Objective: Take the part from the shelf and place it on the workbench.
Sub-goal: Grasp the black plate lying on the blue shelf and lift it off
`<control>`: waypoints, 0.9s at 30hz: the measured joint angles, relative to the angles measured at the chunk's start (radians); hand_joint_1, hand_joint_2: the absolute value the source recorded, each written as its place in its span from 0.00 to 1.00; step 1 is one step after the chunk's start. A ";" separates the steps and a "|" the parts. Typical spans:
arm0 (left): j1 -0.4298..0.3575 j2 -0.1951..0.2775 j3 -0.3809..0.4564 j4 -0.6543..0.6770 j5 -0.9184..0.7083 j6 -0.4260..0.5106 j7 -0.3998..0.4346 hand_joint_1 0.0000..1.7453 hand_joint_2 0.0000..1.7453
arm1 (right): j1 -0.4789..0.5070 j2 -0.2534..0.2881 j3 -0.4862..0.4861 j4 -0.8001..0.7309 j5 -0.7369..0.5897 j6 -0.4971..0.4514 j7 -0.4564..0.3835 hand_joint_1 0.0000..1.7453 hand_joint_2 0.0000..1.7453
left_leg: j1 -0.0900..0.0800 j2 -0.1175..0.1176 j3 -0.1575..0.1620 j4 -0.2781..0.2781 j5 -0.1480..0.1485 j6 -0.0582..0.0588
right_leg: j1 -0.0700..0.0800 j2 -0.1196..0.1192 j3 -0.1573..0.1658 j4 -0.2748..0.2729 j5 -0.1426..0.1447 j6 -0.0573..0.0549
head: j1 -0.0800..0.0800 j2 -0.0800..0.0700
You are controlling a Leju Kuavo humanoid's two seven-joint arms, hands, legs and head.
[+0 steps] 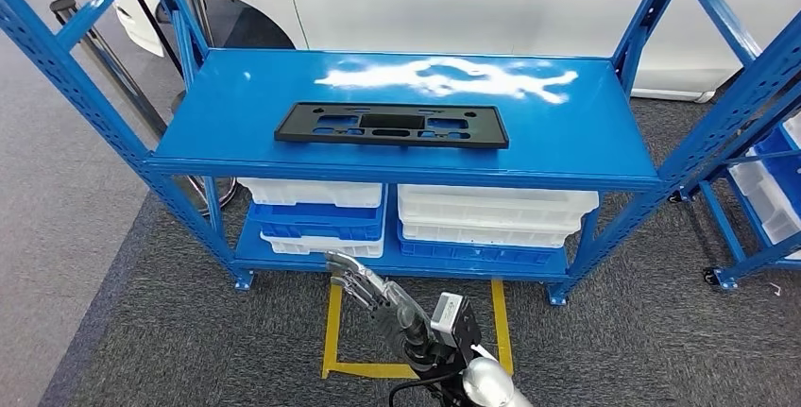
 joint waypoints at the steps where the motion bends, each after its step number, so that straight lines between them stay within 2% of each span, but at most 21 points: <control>1: 0.000 0.000 -0.001 0.000 0.000 0.000 0.000 0.00 0.00 | -0.003 0.000 0.002 -0.002 0.000 0.000 -0.001 0.00 0.00 | 0.002 0.000 -0.006 0.014 -0.012 -0.005 | -0.002 -0.001 0.001 -0.004 0.003 -0.007 | 0.000 0.000; 3: 0.000 0.000 -0.004 0.000 0.000 0.000 0.001 0.00 0.00 | -0.008 0.001 0.006 -0.005 0.000 -0.001 -0.002 0.00 0.00 | 0.004 -0.002 -0.045 0.102 -0.067 -0.013 | -0.005 -0.003 0.002 -0.010 0.008 -0.017 | 0.000 0.000; 5: 0.001 0.000 -0.008 0.000 0.001 0.000 0.002 0.00 0.00 | -0.010 0.002 0.009 -0.005 0.000 -0.002 -0.003 0.00 0.00 | 0.005 -0.002 -0.105 0.232 -0.127 -0.019 | -0.004 -0.003 -0.001 -0.010 0.009 -0.020 | -0.001 0.000; 6: 0.002 0.000 -0.009 0.000 0.001 0.000 0.002 0.00 0.00 | -0.010 0.002 0.011 -0.005 -0.001 -0.003 -0.003 0.00 0.00 | 0.005 -0.002 -0.122 0.271 -0.135 -0.021 | -0.003 -0.003 -0.001 -0.010 0.009 -0.020 | -0.001 0.000; 7: 0.003 0.000 -0.010 0.000 0.001 0.000 0.003 0.00 0.00 | -0.010 0.002 0.012 -0.005 -0.002 -0.004 -0.003 0.00 0.00 | 0.006 -0.002 -0.123 0.273 -0.124 -0.022 | -0.003 -0.003 -0.001 -0.009 0.009 -0.020 | -0.001 0.000; 8: 0.003 0.000 -0.011 0.000 0.002 0.000 0.003 0.00 0.00 | -0.010 0.002 0.013 -0.005 -0.003 -0.004 -0.003 0.00 0.00 | 0.006 -0.002 -0.103 0.234 -0.094 -0.021 | -0.004 -0.003 0.001 -0.009 0.008 -0.019 | -0.001 0.000; 10: 0.002 0.001 -0.012 0.000 0.003 0.000 0.006 0.00 0.00 | -0.011 0.002 0.014 -0.005 -0.005 -0.005 -0.004 0.00 0.00 | 0.006 -0.002 -0.037 0.098 -0.029 -0.017 | -0.002 -0.001 0.003 -0.006 0.005 -0.014 | -0.001 0.000; 11: 0.001 0.001 -0.012 0.000 0.004 0.000 0.008 0.00 0.00 | -0.012 0.002 0.015 -0.005 -0.006 -0.006 -0.004 0.00 0.00 | 0.004 -0.003 -0.011 0.043 -0.010 -0.013 | 0.000 -0.001 0.002 -0.004 0.004 -0.009 | 0.000 0.000; 12: 0.001 0.001 -0.012 0.000 0.005 0.000 0.009 0.00 0.00 | -0.012 0.002 0.015 -0.004 -0.007 -0.006 -0.004 0.00 0.00 | 0.003 -0.004 0.002 0.012 -0.005 -0.009 | 0.001 0.000 0.001 -0.002 0.003 -0.004 | 0.000 0.000; 15: 0.001 0.001 -0.013 0.000 0.008 0.001 0.011 0.00 0.00 | -0.012 0.002 0.017 -0.002 -0.010 -0.007 -0.006 0.00 0.00 | 0.002 -0.006 0.004 -0.002 -0.003 0.009 | 0.002 -0.001 -0.001 -0.002 0.003 0.012 | 0.000 0.000; 17: 0.001 0.000 -0.013 0.000 0.008 0.001 0.011 0.00 0.00 | -0.013 0.002 0.017 -0.001 -0.012 -0.007 -0.006 0.00 0.00 | 0.005 -0.005 0.006 -0.010 0.002 0.023 | 0.000 -0.001 -0.015 0.032 -0.023 0.023 | 0.000 0.000; 18: 0.000 0.000 -0.013 0.000 0.008 0.001 0.011 0.00 0.00 | -0.013 0.002 0.017 -0.001 -0.013 -0.008 -0.006 0.00 0.00 | 0.006 -0.005 0.006 -0.012 0.004 0.028 | -0.001 -0.001 -0.036 0.078 -0.051 0.027 | 0.000 0.000; 20: 0.000 0.000 -0.013 0.000 0.008 0.001 0.011 0.00 0.00 | -0.012 0.000 0.017 0.003 -0.015 -0.008 -0.008 0.00 0.00 | 0.005 -0.004 0.004 -0.011 0.004 0.033 | -0.001 -0.001 -0.098 0.207 -0.110 0.032 | 0.000 0.000; 21: 0.001 0.000 -0.013 0.000 0.008 0.001 0.011 0.00 0.00 | -0.011 -0.001 0.017 0.005 -0.016 -0.008 -0.009 0.00 0.00 | 0.004 -0.004 0.003 -0.011 0.004 0.034 | -0.001 -0.001 -0.122 0.255 -0.123 0.033 | 0.000 0.000; 22: 0.001 0.000 -0.013 0.000 0.008 0.000 0.011 0.00 0.00 | -0.010 -0.003 0.017 0.008 -0.016 -0.008 -0.010 0.00 0.00 | 0.003 -0.004 0.003 -0.010 0.004 0.035 | -0.001 -0.001 -0.130 0.268 -0.115 0.033 | 0.000 0.000; 23: 0.002 0.000 -0.013 0.000 0.008 0.000 0.011 0.00 0.00 | -0.010 -0.004 0.017 0.011 -0.017 -0.007 -0.013 0.00 0.00 | 0.002 -0.005 0.005 -0.010 0.003 0.035 | -0.001 -0.001 -0.118 0.241 -0.089 0.030 | 0.000 0.000; 25: 0.002 0.000 -0.013 0.000 0.008 0.000 0.011 0.00 0.00 | -0.011 -0.005 0.017 0.015 -0.017 -0.006 -0.019 0.00 0.00 | 0.001 -0.006 0.008 -0.009 0.001 0.033 | 0.002 -0.001 -0.054 0.107 -0.021 0.018 | 0.000 0.000; 26: 0.001 -0.001 -0.013 0.000 0.008 0.000 0.011 0.00 0.00 | -0.012 -0.005 0.017 0.016 -0.017 -0.006 -0.022 0.00 0.00 | -0.001 -0.007 0.008 -0.008 -0.001 0.030 | 0.005 -0.002 -0.026 0.046 0.000 0.012 | 0.000 0.000; 27: 0.001 -0.002 -0.013 0.000 0.007 0.000 0.011 0.00 0.00 | -0.012 -0.005 0.017 0.017 -0.017 -0.006 -0.024 0.00 0.00 | -0.002 -0.007 0.007 -0.007 -0.002 0.026 | 0.008 -0.002 -0.010 0.008 0.009 0.007 | 0.000 0.000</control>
